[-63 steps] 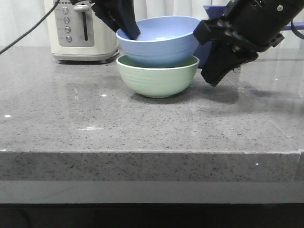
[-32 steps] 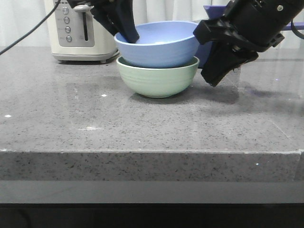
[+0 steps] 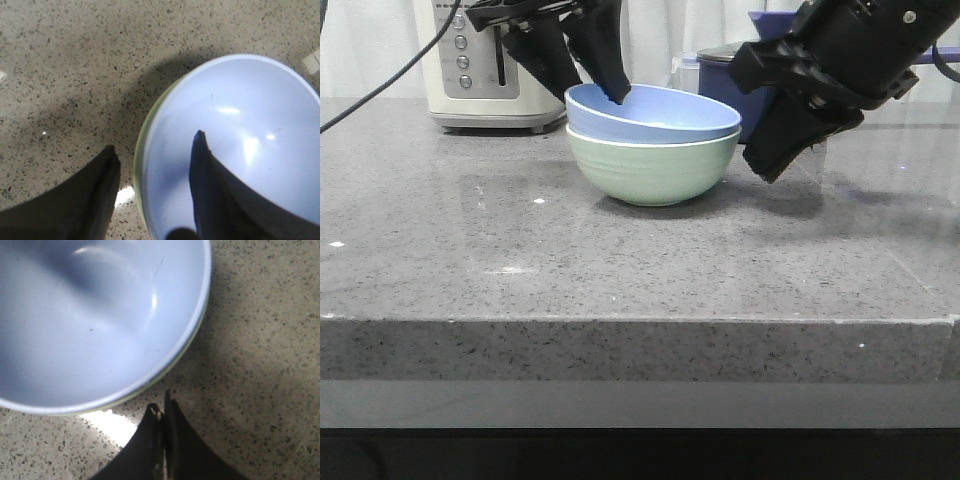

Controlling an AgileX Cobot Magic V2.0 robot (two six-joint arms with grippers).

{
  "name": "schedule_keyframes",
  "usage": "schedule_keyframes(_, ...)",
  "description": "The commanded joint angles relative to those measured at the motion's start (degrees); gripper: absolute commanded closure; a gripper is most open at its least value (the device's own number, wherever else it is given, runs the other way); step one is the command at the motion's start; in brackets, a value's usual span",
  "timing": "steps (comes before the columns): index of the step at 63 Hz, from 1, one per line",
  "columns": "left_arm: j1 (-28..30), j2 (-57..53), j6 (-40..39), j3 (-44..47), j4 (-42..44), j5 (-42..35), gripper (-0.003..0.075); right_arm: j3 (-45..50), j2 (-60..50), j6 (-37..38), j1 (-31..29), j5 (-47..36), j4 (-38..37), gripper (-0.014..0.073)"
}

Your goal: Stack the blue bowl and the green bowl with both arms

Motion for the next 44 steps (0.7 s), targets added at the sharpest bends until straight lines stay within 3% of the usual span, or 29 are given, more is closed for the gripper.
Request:
schedule_keyframes(1, -0.47, -4.82, 0.00, -2.07, -1.72, -2.70, 0.0373, -1.82, -1.99, -0.64, -0.25, -2.11, 1.27, 0.0658)
schedule_keyframes(23, -0.47, -15.47, -1.41, -0.55, 4.83, -4.14, 0.0373, -1.82, -1.99, -0.64, -0.25, -2.11, 1.27, 0.0658)
schedule_keyframes(35, -0.47, -25.44, -4.72, 9.09, 13.97, -5.28, 0.0373, -1.82, -1.99, -0.64, -0.25, -2.11, 1.27, 0.0658)
schedule_keyframes(44, -0.47, -33.49, -4.77, 18.54, 14.52, -9.01, 0.0373, -1.82, -1.99, -0.64, -0.25, -2.11, 1.27, 0.0658)
